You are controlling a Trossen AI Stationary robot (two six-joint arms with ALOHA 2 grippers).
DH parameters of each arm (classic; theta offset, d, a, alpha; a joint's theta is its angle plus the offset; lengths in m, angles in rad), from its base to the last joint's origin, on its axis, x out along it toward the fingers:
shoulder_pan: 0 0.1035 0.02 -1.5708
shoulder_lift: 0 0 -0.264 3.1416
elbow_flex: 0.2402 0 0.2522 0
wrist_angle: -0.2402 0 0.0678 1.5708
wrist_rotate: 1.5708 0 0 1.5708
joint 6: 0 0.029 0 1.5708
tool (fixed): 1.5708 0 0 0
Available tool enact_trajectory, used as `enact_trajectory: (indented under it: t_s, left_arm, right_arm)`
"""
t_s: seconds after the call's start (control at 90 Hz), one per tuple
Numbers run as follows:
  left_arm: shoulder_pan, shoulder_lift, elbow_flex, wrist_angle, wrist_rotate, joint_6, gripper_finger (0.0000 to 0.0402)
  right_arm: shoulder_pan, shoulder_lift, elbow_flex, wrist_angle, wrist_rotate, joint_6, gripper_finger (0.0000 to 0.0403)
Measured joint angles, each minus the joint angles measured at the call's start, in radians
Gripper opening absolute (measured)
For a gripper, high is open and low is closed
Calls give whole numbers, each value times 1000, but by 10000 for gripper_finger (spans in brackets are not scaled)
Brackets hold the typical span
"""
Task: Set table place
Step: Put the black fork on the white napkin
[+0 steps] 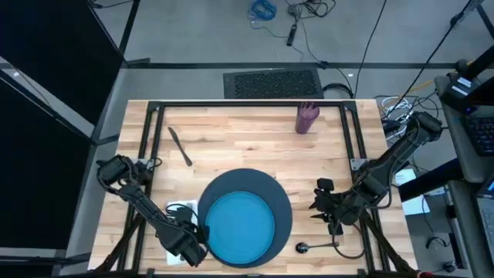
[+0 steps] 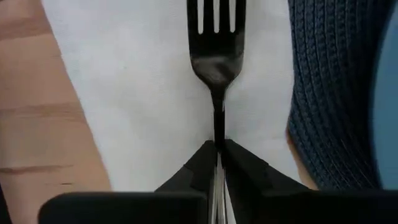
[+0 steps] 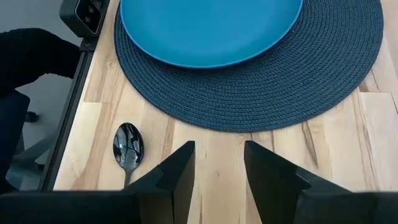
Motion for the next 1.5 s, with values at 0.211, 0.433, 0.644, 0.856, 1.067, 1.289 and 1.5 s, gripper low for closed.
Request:
enact_trajectory:
  t_s: [0.211,0.433,0.644,0.856,1.067,1.289,1.5]
  left_arm:
    - [0,0,0,-3,-4,9,27]
    - [1,-1,0,-28,-93,76,27]
    - [21,-2,-1,-30,-96,146,28]
    - [23,-2,-1,-31,-34,158,28]
    - [23,-2,-2,-26,-35,158,28]
    - [20,16,-2,1,-16,158,28]
    - [20,22,-3,1,-11,164,28]
  right_arm:
    - [0,0,0,0,0,0,125]
    - [0,0,0,0,0,0,125]
    - [0,0,0,1,0,0,125]
    - [0,0,0,0,0,0,125]
    - [0,0,0,0,0,-1,125]
    - [0,0,0,0,-3,-1,125]
    - [0,0,0,0,-4,-1,125]
